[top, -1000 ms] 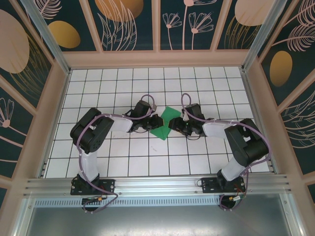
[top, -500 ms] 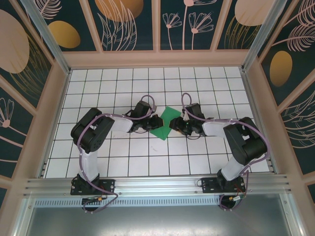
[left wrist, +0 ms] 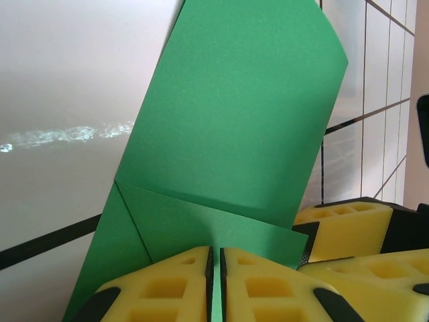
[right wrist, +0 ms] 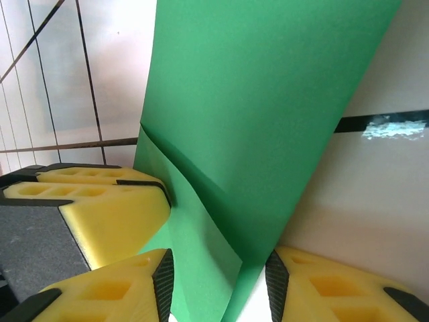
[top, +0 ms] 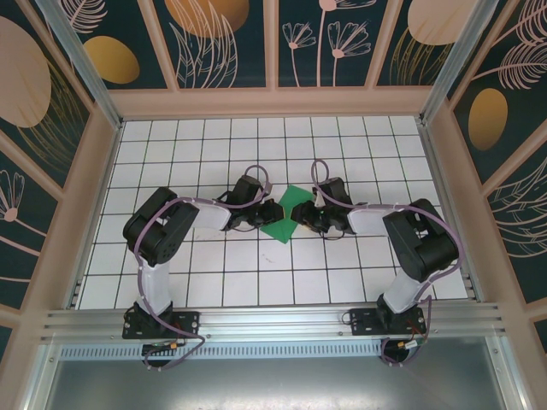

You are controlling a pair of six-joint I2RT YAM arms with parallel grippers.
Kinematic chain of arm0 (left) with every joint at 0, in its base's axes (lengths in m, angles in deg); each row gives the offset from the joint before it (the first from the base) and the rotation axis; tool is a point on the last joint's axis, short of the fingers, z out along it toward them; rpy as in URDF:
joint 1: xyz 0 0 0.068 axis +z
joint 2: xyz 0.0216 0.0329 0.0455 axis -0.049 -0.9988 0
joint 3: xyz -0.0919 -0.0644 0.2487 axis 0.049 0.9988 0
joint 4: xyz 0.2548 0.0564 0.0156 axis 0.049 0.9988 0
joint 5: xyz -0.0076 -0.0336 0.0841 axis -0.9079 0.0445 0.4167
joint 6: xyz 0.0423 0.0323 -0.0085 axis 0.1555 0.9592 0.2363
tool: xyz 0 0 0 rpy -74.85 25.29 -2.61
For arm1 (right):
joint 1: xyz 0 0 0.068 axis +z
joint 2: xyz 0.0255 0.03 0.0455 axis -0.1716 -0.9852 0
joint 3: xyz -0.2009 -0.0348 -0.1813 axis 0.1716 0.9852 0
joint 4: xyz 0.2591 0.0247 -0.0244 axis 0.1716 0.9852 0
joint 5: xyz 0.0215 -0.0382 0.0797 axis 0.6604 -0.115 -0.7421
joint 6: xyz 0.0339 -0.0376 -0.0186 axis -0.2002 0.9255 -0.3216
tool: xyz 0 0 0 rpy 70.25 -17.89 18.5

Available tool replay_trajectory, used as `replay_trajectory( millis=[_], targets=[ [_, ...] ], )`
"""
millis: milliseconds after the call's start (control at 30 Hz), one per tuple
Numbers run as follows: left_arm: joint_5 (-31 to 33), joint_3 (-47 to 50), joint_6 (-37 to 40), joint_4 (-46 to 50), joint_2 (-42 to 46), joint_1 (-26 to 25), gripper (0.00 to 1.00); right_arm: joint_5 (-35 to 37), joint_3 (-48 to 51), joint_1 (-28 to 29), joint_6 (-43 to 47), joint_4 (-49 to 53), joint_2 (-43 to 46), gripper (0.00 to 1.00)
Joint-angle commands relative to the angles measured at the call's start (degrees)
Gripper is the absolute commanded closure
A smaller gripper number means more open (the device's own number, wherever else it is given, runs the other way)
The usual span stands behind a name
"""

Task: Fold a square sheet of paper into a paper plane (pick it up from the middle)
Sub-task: Turn over the paper at the center of the table.

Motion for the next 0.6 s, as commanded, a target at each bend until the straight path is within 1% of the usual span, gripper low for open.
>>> replay_trajectory(
  millis=[0,200,333,567],
  targets=[
    [-0.1,1.02,-0.87,-0.6,-0.34,-0.26,0.85,-1.3,-1.26,0.36,-0.67,-2.14,-1.01,0.56],
    [-0.09,0.84,-0.92,-0.51,-0.19,-0.27,0.84,-1.91,-0.85,0.25,-1.09,-3.86,0.21,0.58],
    [0.47,1.04,-1.13,-0.73,0.32,-0.2,0.85,-2.36,-0.51,0.27,-0.74,-3.96,-0.5,0.62],
    [1.2,1.54,-2.43,-2.02,1.25,-0.12,0.84,-3.67,1.03,0.34,-0.19,-5.97,-1.34,0.74]
  ],
)
